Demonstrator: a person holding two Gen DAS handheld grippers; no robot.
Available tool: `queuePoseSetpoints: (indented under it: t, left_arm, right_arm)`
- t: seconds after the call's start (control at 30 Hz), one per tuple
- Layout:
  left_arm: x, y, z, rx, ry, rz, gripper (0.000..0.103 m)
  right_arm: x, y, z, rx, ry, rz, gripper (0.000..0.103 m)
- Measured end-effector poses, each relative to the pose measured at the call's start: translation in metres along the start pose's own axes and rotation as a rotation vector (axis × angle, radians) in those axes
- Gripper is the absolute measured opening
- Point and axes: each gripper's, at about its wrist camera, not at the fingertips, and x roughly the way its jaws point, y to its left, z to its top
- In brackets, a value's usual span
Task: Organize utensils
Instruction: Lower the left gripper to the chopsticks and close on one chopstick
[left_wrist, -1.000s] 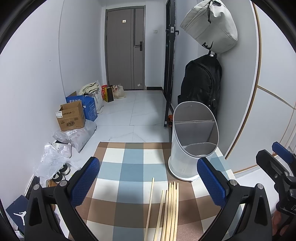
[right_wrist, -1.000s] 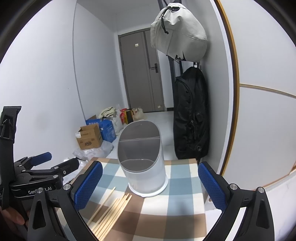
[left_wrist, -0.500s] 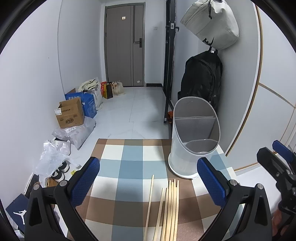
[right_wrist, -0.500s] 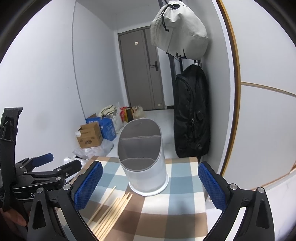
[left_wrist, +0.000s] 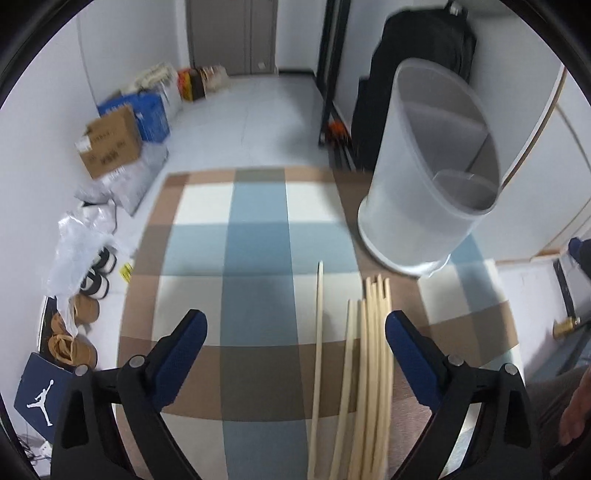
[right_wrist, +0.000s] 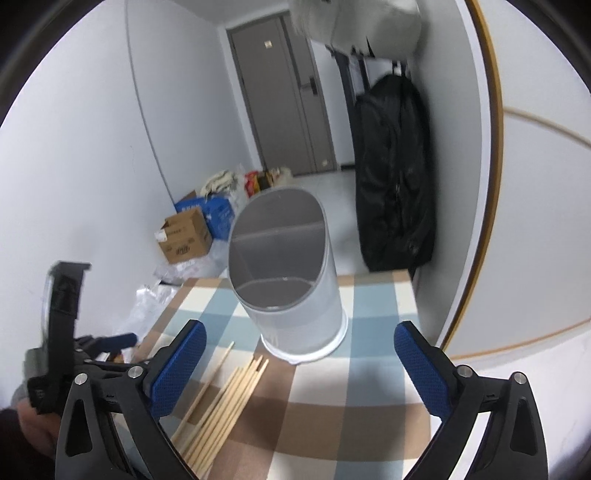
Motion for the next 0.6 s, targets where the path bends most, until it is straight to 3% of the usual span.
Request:
queuePoseSetpoints:
  t: [0.17,0.27,0.4,0.53,0.6]
  left_arm:
    - [0.02,-0.007,0.007,0.046,0.084,0.019,0.093]
    - [0.034,-0.007,0.011,0.037,0.137,0.024,0.077]
    - [0.046,-0.009,0.014,0.024,0.19,0.025,0.067]
    - [0.049,-0.011,0.02,0.004,0.221,0.015,0.064]
    - [0.049,-0.013,0.022,0.012,0.222,0.016,0.052]
  right_arm:
    - [0.013,-0.012,0.0,0.04,0.061,-0.002,0.099]
    - [0.013,-0.017,0.0,0.05,0.067,-0.002,0.099]
    - [0.01,-0.022,0.001,0.073,0.07,0.005,0.099]
    - [0.008,-0.026,0.001,0.091,0.072,0.019,0.099]
    - [0.008,-0.026,0.001,0.092,0.074,0.026,0.099]
